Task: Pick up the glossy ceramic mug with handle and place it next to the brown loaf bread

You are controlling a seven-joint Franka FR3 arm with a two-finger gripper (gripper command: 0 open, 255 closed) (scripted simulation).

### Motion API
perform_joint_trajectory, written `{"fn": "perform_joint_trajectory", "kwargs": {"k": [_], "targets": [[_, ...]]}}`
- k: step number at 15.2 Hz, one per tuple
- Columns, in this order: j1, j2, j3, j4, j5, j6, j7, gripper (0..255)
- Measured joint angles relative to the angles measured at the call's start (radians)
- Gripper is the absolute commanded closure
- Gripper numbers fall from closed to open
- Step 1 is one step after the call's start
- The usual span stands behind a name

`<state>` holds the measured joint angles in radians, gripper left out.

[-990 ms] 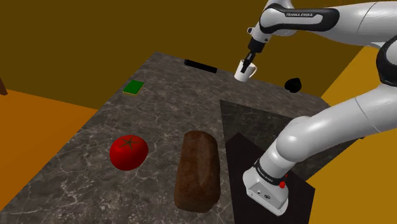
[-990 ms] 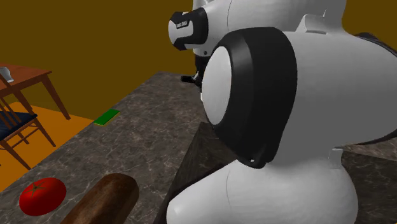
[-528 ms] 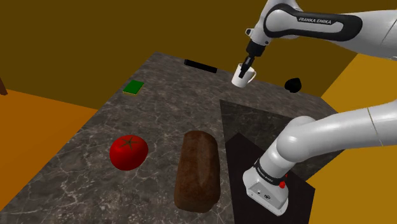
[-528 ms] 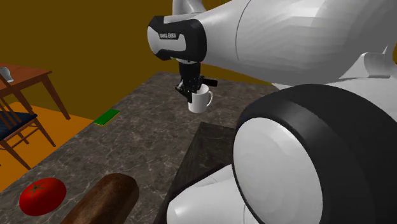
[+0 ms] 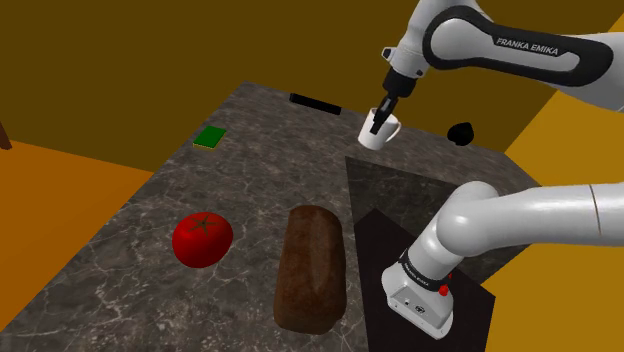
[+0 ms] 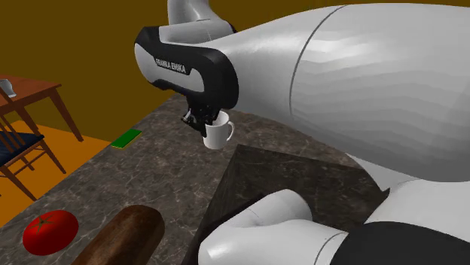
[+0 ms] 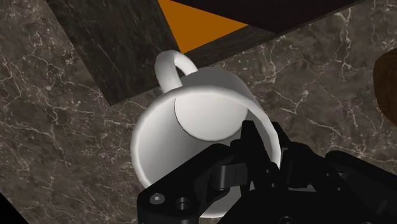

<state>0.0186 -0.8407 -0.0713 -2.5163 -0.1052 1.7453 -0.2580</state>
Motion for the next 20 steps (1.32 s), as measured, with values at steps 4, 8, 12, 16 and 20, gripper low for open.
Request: {"fn": "perform_joint_trajectory", "kwargs": {"k": [4,8,12,16,20], "targets": [[0.039,-0.070,0.089,-0.036,0.062,-0.040,0.089,255],[0.085,-0.104,0.188,-0.045,0.135,-0.069,0.187,255],[0.127,-0.125,0.279,-0.050,0.207,-0.084,0.279,255],[0.139,-0.139,0.303,-0.090,0.227,-0.058,0.299,255],[0.145,-0.145,0.314,-0.147,0.238,-0.008,0.303,255]]}}
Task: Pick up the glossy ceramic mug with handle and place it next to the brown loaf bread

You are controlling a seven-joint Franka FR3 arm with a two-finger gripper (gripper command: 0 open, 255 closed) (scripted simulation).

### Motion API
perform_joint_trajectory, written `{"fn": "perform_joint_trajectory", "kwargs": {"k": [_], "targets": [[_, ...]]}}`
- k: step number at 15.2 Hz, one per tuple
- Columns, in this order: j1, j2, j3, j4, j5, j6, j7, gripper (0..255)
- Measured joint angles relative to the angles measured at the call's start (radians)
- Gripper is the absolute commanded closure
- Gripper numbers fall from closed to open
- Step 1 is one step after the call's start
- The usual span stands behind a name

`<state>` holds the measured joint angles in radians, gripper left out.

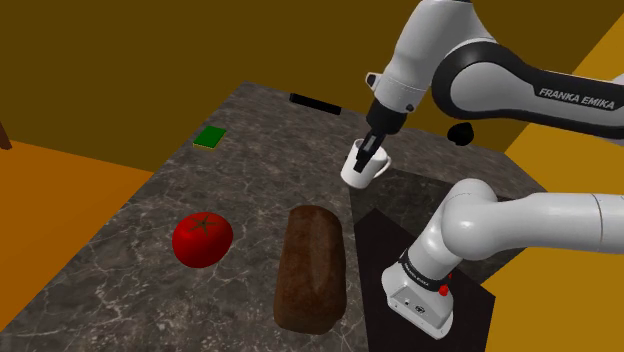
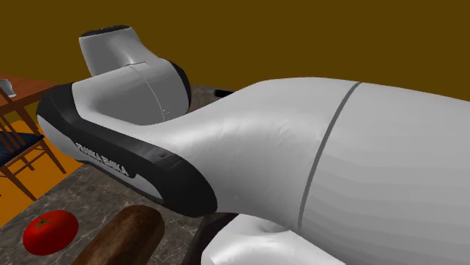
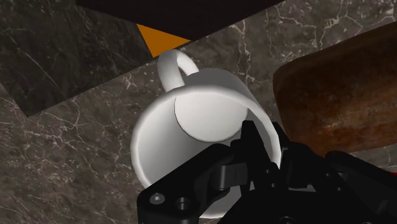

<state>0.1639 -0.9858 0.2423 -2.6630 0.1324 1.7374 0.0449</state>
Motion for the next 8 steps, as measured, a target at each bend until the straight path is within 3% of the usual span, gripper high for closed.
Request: {"fn": "perform_joint_trajectory", "kwargs": {"k": [8], "targets": [[0.011,-0.007,0.019,-0.107,0.019,0.100,0.003,255]]}}
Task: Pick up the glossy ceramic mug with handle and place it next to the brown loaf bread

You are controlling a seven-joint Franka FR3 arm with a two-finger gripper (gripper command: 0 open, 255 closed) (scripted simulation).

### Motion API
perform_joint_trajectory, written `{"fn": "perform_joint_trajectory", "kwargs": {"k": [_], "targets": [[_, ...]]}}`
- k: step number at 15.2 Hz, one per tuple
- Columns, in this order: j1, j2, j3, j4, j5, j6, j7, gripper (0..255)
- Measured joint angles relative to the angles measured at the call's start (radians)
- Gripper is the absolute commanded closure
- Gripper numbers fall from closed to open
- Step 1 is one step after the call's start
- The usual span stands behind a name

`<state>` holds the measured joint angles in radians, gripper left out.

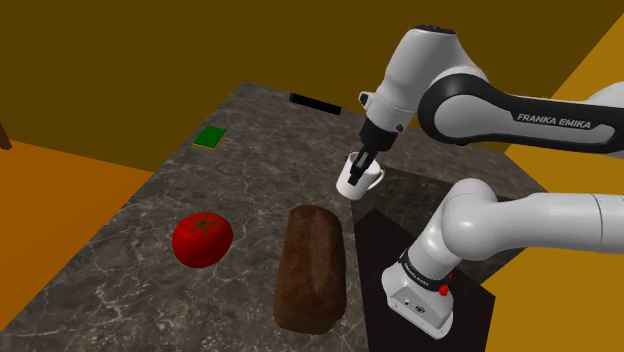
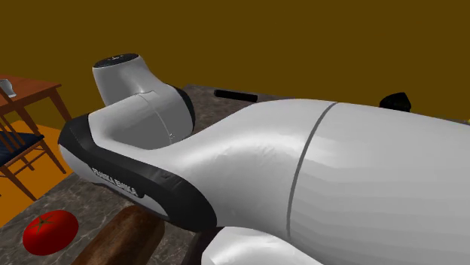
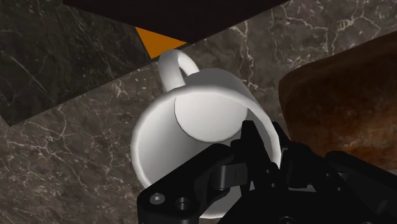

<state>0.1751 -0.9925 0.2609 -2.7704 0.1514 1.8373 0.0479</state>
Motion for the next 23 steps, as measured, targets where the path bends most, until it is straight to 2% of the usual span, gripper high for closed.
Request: {"fn": "perform_joint_trajectory", "kwargs": {"k": [18,23], "targets": [[0.029,0.080,0.062,-0.211,0.059,0.287,0.015,255],[0.030,0.093,0.067,-0.224,0.064,0.314,0.016,255]]}}
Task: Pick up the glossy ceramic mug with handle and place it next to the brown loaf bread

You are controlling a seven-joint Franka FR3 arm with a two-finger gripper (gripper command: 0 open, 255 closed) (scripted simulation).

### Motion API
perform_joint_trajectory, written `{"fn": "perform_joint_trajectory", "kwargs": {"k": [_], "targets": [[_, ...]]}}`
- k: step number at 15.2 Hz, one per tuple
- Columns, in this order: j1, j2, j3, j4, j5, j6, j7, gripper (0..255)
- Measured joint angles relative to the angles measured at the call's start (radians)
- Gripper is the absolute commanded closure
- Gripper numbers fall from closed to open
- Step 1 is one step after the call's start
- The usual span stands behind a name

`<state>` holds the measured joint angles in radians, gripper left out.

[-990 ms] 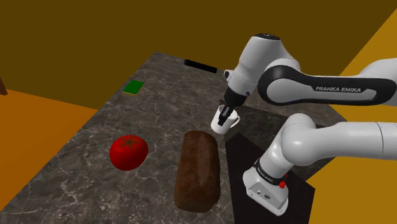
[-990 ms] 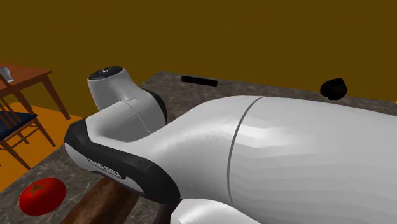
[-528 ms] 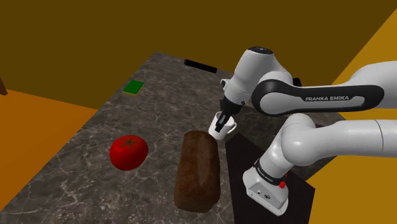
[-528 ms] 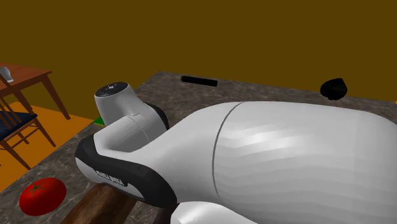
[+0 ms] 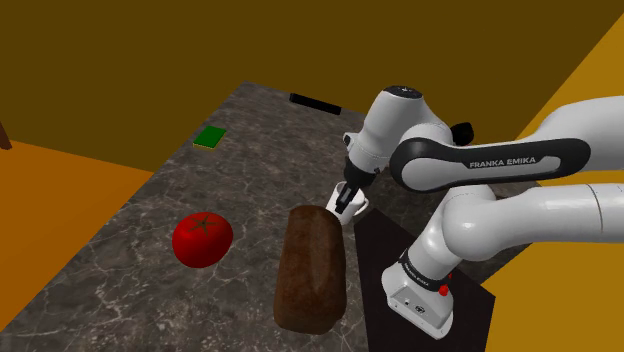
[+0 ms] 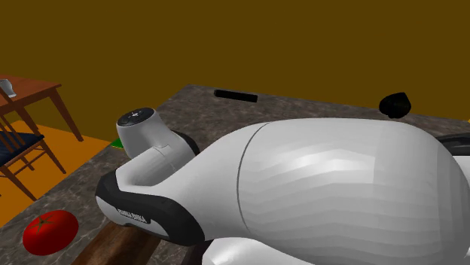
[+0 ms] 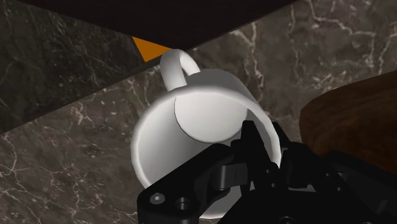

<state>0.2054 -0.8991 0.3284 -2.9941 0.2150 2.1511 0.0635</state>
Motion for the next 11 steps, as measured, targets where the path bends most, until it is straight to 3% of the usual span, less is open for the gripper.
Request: {"fn": "perform_joint_trajectory", "kwargs": {"k": [2,3,9,11], "targets": [[0.000,0.000,0.000,0.000,0.000,0.001,0.000,255],[0.000,0.000,0.000,0.000,0.000,0.001,0.000,0],[0.000,0.000,0.000,0.000,0.000,0.001,0.000,0],[-0.005,-0.024,-0.011,0.034,-0.011,-0.054,-0.001,0]]}}
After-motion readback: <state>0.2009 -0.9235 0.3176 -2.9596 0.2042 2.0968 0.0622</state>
